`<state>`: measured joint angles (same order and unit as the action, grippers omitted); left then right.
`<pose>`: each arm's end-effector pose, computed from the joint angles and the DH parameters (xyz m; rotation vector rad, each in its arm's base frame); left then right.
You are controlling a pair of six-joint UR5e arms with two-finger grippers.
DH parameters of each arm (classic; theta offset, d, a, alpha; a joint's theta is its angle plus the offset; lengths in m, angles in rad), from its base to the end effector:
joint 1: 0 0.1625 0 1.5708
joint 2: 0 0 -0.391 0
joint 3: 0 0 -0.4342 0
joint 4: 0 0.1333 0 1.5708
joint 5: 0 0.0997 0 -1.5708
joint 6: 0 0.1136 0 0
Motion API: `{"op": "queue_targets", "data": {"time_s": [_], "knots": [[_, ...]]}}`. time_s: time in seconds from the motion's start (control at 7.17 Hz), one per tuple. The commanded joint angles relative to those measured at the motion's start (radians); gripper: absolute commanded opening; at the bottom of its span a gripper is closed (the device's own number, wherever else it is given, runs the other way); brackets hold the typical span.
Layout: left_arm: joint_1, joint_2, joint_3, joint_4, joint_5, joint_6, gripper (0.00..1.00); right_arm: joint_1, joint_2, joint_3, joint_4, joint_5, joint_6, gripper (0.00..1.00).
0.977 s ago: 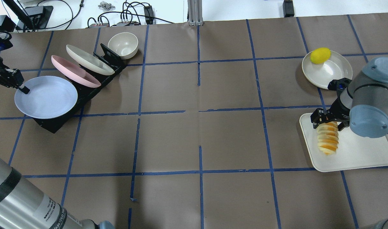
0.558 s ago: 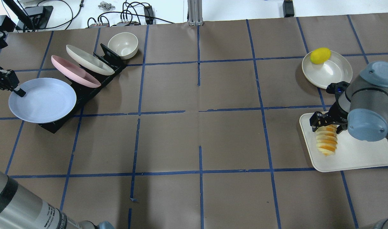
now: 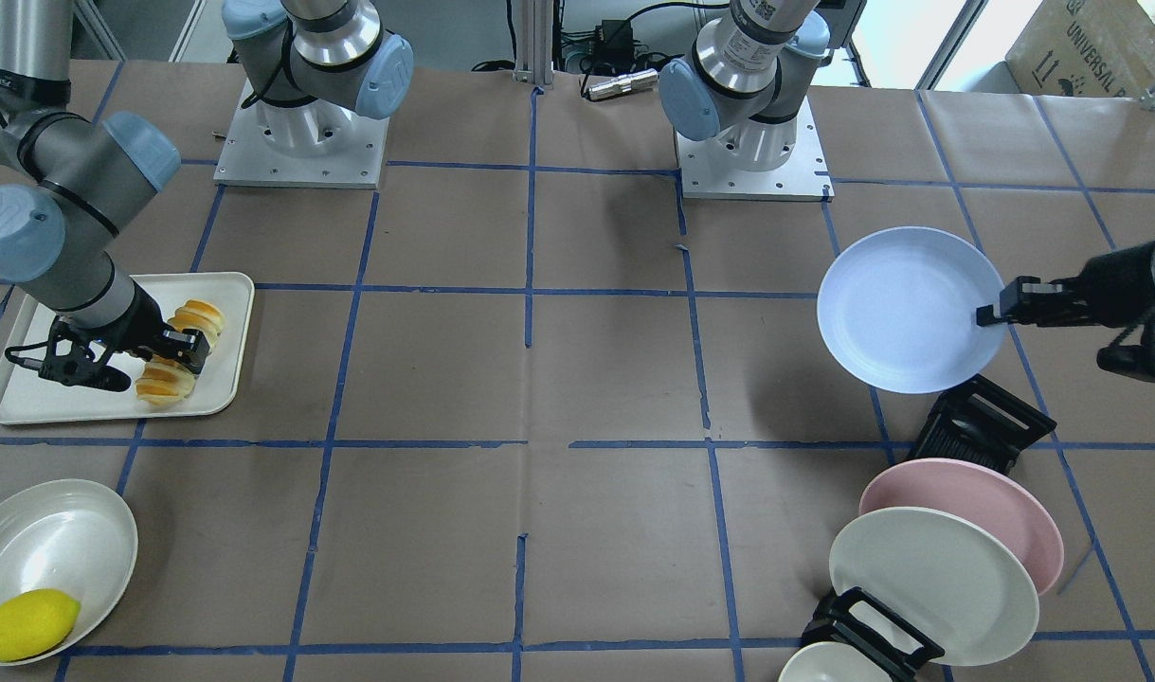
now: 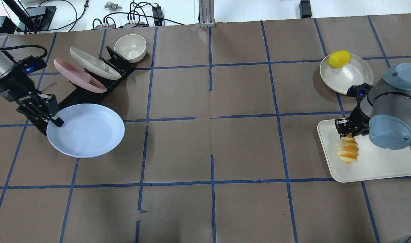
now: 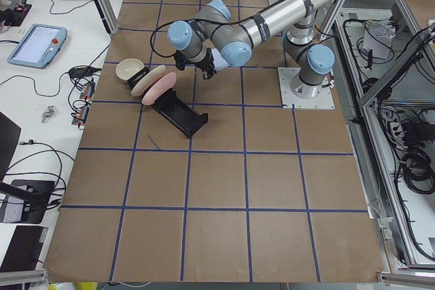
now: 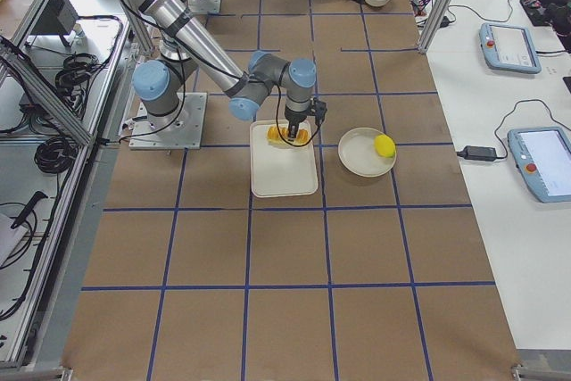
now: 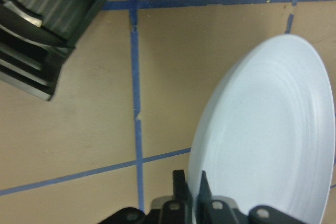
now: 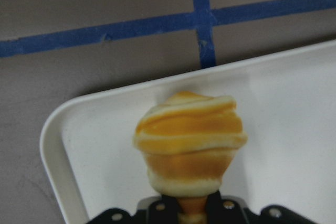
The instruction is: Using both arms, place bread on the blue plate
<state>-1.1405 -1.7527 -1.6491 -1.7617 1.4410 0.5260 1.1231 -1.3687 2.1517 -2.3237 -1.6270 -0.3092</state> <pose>0.0870 -0.5443 0.2905 -0.0916 -2.7794 -0.4833 -0.0945 -0.4899 0.1229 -0.2132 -3.0922 -0.0755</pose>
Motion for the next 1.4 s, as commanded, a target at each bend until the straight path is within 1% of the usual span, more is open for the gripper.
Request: {"op": "queue_targets", "data": {"time_s": [0.0,0.14,0.28,0.42,0.56,0.7,0.98,1.12,1.26], "knots": [[-0.184,-0.007,-0.041,0.104,-0.078,-0.089,0.03,0.003,-0.122,-0.065,0.161,-0.001,-0.019,0.05],[-0.265,-0.02,-0.067,0.213,-0.111,-0.092,0.03,0.007,-0.189,-0.114,0.281,0.007,-0.034,0.05],[-0.334,-0.052,-0.087,0.316,-0.113,-0.107,0.03,0.013,-0.238,-0.183,0.403,0.012,-0.034,0.05],[-0.388,-0.091,-0.087,0.387,-0.114,-0.168,0.03,0.039,-0.254,-0.269,0.519,0.038,-0.033,0.05],[-0.437,-0.126,-0.086,0.453,-0.117,-0.211,0.03,0.102,-0.25,-0.349,0.571,0.047,-0.025,0.05],[-0.477,-0.167,-0.077,0.525,-0.175,-0.265,0.03,0.183,-0.244,-0.398,0.583,0.044,-0.01,0.05],[-0.539,-0.249,-0.066,0.663,-0.185,-0.372,0.03,0.327,-0.227,-0.414,0.563,0.033,0.034,0.04],[-0.548,-0.267,-0.069,0.701,-0.186,-0.397,0.03,0.387,-0.193,-0.418,0.526,0.029,0.036,0.04],[-0.545,-0.269,-0.064,0.706,-0.191,-0.402,0.04,0.462,-0.153,-0.423,0.508,0.026,0.038,0.04]]}}
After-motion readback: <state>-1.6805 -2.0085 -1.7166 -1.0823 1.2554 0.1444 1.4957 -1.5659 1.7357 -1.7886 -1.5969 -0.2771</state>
